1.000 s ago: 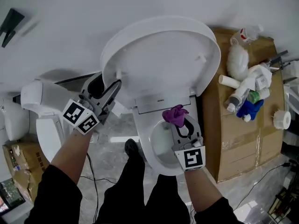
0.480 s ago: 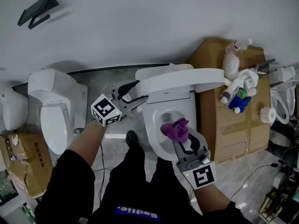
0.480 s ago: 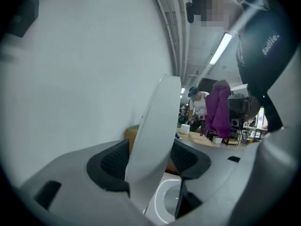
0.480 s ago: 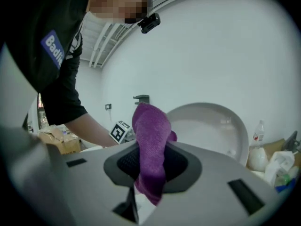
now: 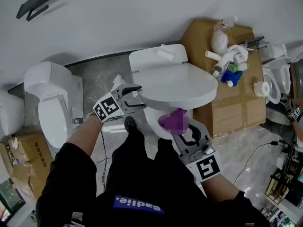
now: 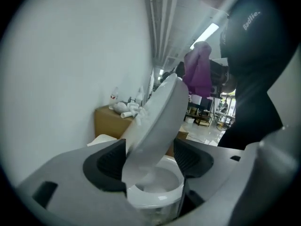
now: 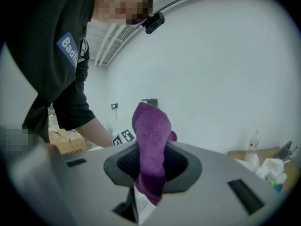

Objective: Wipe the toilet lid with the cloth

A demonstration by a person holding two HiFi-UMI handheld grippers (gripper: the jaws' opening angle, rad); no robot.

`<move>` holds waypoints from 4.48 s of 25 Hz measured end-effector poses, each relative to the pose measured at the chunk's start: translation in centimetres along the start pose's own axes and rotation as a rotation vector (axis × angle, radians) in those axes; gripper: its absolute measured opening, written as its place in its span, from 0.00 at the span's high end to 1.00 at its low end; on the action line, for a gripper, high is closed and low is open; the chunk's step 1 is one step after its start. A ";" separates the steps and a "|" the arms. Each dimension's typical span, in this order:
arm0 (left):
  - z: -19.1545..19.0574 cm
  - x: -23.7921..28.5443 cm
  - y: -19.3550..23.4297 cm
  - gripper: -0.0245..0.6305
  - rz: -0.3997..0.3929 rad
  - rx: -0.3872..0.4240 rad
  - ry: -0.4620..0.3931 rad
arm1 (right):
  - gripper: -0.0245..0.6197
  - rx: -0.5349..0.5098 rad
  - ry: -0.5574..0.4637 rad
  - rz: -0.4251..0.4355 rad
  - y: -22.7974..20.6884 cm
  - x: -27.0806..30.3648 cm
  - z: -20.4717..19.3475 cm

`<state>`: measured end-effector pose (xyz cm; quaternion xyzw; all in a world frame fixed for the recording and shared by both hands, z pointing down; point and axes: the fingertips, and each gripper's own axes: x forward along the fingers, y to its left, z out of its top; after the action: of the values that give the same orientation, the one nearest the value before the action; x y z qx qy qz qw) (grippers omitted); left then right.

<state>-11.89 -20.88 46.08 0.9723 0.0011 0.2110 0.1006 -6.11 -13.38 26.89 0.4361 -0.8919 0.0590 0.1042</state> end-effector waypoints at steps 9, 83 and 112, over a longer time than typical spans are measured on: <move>1.9 -2.0 -2.2 0.49 0.127 -0.189 -0.121 | 0.81 0.026 -0.080 0.005 -1.5 -2.8 1.2; -10.8 7.2 -12.4 0.93 0.555 -0.428 -0.212 | 0.81 0.113 0.156 0.128 -0.7 -0.7 -19.4; -16.4 -1.1 4.2 0.93 0.699 -0.456 -0.298 | 0.81 -0.163 0.510 0.138 -3.2 29.2 -40.1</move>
<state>-19.78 -21.83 61.03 0.8869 -0.3891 0.0850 0.2340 -15.68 -29.79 72.84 0.3355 -0.8663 0.1018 0.3558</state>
